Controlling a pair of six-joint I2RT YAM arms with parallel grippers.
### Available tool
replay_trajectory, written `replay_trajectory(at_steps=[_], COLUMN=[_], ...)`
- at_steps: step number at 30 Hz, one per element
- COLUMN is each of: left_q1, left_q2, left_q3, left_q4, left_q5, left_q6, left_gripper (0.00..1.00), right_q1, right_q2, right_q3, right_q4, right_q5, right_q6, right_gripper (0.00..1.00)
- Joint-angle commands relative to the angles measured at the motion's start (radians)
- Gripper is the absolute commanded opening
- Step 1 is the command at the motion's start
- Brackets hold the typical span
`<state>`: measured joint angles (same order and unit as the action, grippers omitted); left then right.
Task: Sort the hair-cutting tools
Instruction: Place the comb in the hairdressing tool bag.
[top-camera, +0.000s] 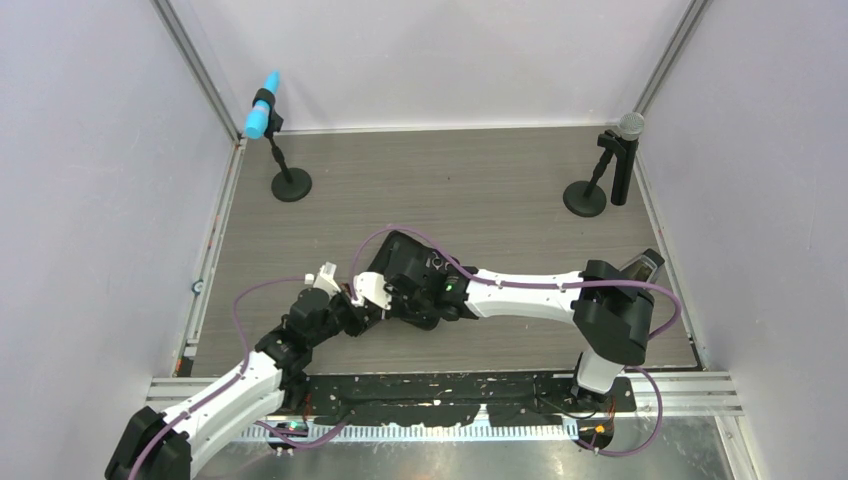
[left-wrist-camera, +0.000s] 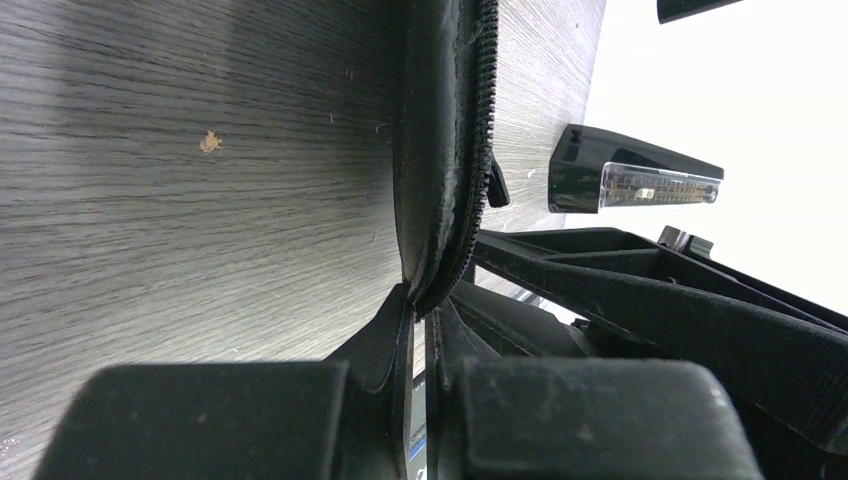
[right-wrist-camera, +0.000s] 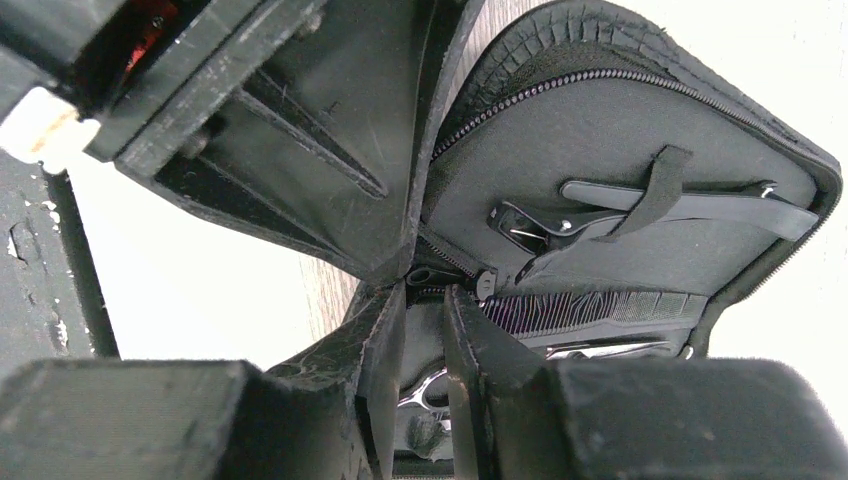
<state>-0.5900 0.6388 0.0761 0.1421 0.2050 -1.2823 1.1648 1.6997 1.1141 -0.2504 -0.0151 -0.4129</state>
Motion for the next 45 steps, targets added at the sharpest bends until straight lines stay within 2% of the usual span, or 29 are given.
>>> replay_trajectory(at_steps=[1, 5, 9, 14, 15, 26, 34, 37, 40, 41, 45], left_q1=[-0.014, -0.024, -0.035, -0.04, -0.04, -0.04, -0.039, -0.039, -0.04, -0.04, -0.04], left_q2=[0.0, 0.003, 0.004, 0.003, 0.003, 0.015, 0.02, 0.025, 0.027, 0.026, 0.017], left_q3=[0.054, 0.053, 0.054, 0.048, 0.043, 0.037, 0.038, 0.039, 0.039, 0.039, 0.043], left_q4=[0.11, 0.126, 0.138, 0.135, 0.132, 0.085, 0.073, 0.074, 0.073, 0.07, 0.046], left_q5=[0.04, 0.04, 0.036, 0.027, 0.021, -0.029, -0.04, -0.037, -0.033, -0.033, -0.033], left_q6=[-0.017, -0.023, -0.03, -0.028, -0.027, 0.006, 0.012, 0.012, 0.012, 0.012, 0.023], left_gripper=[0.0, 0.0, 0.0, 0.0, 0.0, 0.0, 0.0, 0.0, 0.0, 0.0, 0.0], right_q1=[0.009, 0.008, 0.009, 0.009, 0.009, 0.008, 0.008, 0.009, 0.008, 0.009, 0.009], right_q2=[-0.016, 0.004, 0.03, 0.03, 0.014, -0.185, -0.243, -0.25, -0.246, -0.241, -0.23], right_q3=[-0.015, -0.03, -0.037, -0.046, -0.055, -0.161, -0.189, -0.192, -0.189, -0.187, -0.179], right_q4=[0.071, 0.138, 0.201, 0.221, 0.218, 0.175, 0.171, 0.174, 0.189, 0.19, 0.195], right_q5=[-0.053, -0.039, 0.053, 0.162, 0.165, 0.014, -0.094, -0.091, -0.018, -0.003, 0.087], right_q6=[0.014, 0.026, 0.034, 0.044, 0.045, 0.079, 0.128, 0.14, 0.155, 0.158, 0.163], right_gripper=[0.31, 0.31, 0.26, 0.07, 0.06, 0.05, 0.05, 0.05, 0.05, 0.06, 0.22])
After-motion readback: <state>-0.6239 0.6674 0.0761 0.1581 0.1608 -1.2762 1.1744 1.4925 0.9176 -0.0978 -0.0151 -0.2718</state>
